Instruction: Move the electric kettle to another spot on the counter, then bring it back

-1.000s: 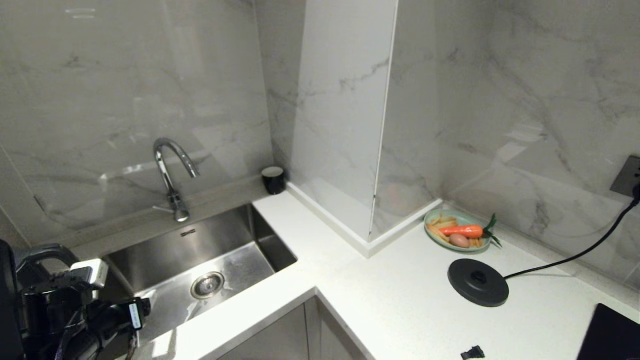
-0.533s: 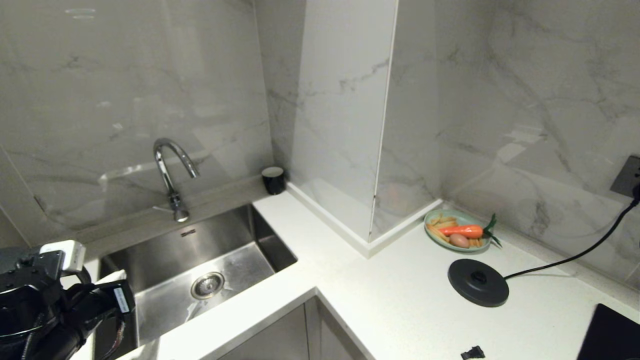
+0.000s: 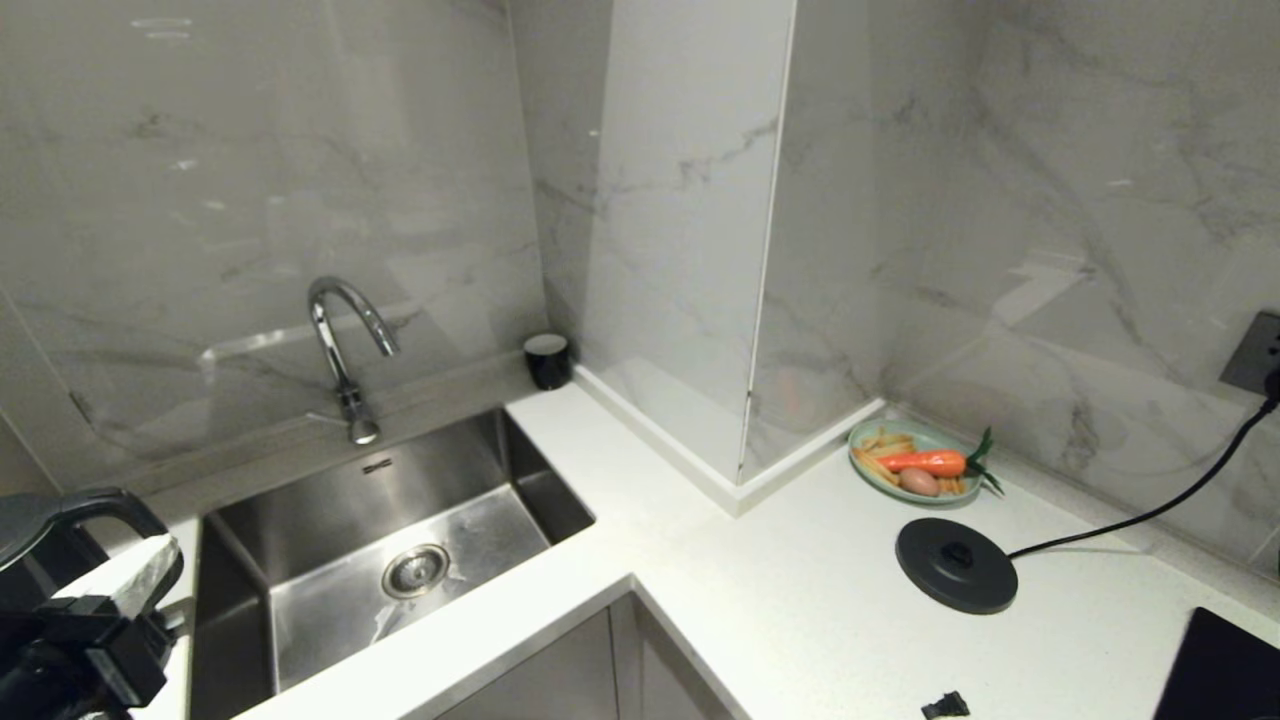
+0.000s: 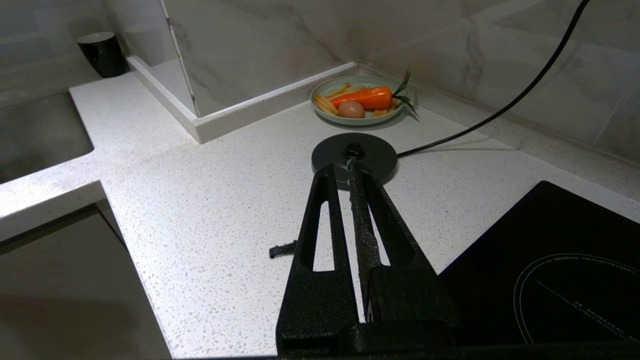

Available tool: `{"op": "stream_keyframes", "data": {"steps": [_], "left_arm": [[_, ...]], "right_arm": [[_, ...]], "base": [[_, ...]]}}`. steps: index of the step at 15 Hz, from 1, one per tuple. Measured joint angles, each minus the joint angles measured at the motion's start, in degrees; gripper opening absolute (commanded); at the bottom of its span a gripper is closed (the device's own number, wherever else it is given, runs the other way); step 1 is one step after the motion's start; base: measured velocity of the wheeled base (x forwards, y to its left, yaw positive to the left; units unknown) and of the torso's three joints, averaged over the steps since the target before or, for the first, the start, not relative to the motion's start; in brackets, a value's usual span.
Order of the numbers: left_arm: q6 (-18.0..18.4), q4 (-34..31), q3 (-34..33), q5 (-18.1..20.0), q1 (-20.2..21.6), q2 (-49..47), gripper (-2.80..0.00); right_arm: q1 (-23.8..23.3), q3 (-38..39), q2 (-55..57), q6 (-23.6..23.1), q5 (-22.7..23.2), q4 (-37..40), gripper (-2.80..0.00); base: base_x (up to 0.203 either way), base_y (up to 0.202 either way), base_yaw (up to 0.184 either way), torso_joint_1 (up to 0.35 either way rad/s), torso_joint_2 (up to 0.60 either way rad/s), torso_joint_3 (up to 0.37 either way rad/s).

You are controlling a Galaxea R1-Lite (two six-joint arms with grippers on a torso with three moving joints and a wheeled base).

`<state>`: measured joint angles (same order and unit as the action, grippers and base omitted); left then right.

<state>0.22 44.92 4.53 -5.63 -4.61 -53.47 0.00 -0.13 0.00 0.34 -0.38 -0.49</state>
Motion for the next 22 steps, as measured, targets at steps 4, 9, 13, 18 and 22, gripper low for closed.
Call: {"op": "stream_keyframes", "data": {"steps": [4, 9, 13, 18, 22], "left_arm": [[0.4, -32.6, 9.9, 0.8, -1.6, 24.5, -2.8], [0.0, -52.2, 18.4, -18.4, -1.6, 35.9, -2.8], [-0.3, -52.5, 20.1, -21.8, -1.5, 37.3, -2.8], [1.0, -52.4, 19.4, -17.1, 4.2, 39.2, -2.8], [2.4, -52.6, 13.7, -8.4, 5.1, 46.6, -2.8]], "right_arm": [[0.0, 0.0, 0.0, 0.0, 0.0, 0.0, -2.8], [0.0, 0.0, 0.0, 0.0, 0.0, 0.0, -2.8], [0.0, 0.0, 0.0, 0.0, 0.0, 0.0, -2.8], [0.0, 0.0, 0.0, 0.0, 0.0, 0.0, -2.8], [0.0, 0.0, 0.0, 0.0, 0.0, 0.0, -2.8]], "base": [[0.0, 0.0, 0.0, 0.0, 0.0, 0.0], [0.0, 0.0, 0.0, 0.0, 0.0, 0.0], [0.0, 0.0, 0.0, 0.0, 0.0, 0.0], [0.0, 0.0, 0.0, 0.0, 0.0, 0.0], [0.0, 0.0, 0.0, 0.0, 0.0, 0.0]]}}
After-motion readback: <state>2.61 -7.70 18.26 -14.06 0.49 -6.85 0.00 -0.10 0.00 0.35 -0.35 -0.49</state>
